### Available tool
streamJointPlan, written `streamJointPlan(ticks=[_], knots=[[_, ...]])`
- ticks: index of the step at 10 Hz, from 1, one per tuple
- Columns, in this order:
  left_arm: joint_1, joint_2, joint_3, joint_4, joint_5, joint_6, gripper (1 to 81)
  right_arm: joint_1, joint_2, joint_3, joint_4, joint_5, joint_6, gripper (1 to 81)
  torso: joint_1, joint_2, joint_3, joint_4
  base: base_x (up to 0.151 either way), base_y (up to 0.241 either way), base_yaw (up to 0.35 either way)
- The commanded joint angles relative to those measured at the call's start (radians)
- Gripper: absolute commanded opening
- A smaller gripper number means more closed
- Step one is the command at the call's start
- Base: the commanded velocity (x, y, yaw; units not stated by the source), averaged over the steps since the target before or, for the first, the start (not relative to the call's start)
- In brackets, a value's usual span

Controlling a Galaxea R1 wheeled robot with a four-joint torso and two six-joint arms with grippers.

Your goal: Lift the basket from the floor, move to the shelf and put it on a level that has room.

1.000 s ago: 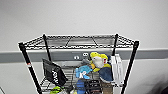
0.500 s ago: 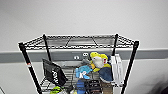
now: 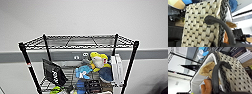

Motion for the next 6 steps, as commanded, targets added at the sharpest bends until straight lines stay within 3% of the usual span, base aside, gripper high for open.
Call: streamJointPlan(ticks=[1, 6], knots=[[-0.166, -0.072, 0.203, 0.055, 0.024, 0.024, 1.0, 0.165, -0.076, 0.165, 0.009, -0.015, 0.027, 1.0, 0.000, 0.000, 0.000, 0.000, 0.000, 0.000, 0.000], [-0.259, -0.137, 0.323, 0.048, 0.024, 0.016, 1.0, 0.262, -0.173, 0.281, 0.020, -0.019, 0.034, 1.0, 0.000, 0.000, 0.000, 0.000, 0.000, 0.000, 0.000]])
